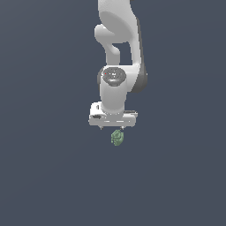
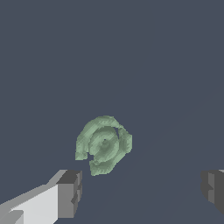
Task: Pick up the object and move it to a goal position.
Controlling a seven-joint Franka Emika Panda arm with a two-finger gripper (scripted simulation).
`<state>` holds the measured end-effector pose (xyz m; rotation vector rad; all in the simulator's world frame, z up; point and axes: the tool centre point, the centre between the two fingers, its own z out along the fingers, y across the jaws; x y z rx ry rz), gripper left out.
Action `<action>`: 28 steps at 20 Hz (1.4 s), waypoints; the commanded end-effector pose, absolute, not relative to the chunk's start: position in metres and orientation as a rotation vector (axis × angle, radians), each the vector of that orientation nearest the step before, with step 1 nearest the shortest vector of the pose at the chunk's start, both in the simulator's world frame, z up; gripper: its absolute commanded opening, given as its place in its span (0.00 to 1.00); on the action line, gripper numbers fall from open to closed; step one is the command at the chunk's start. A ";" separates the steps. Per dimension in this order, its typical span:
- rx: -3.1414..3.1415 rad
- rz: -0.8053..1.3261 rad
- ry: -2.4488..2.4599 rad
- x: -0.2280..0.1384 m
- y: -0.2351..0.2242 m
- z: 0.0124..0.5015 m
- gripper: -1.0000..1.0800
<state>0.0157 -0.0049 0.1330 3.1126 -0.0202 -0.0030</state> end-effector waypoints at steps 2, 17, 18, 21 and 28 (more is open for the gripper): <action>3.129 -0.001 -0.019 0.020 0.010 0.116 0.96; 3.141 -0.001 -0.018 0.022 0.022 0.084 0.96; 3.141 -0.001 -0.018 0.022 0.022 0.078 0.96; 3.141 0.000 -0.018 0.021 0.022 0.062 0.96; 3.141 0.000 -0.018 0.023 0.023 0.052 0.00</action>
